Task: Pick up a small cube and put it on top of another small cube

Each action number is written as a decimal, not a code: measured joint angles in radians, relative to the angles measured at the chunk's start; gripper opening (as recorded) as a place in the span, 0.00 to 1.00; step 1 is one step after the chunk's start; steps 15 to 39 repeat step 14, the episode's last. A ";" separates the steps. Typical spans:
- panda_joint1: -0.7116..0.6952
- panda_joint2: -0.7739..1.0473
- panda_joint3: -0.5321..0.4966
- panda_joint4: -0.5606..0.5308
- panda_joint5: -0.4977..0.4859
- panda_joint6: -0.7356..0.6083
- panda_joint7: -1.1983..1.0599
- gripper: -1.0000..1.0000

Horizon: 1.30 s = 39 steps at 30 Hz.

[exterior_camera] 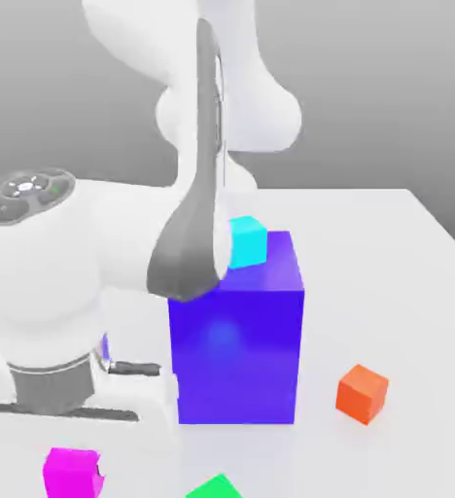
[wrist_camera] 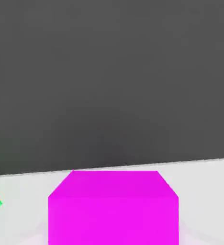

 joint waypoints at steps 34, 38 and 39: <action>0.063 0.062 0.095 -0.072 -0.067 0.130 -0.226 1.00; 0.063 0.062 0.095 -0.072 -0.067 0.130 -0.226 1.00; 0.063 0.062 0.095 -0.072 -0.067 0.130 -0.226 1.00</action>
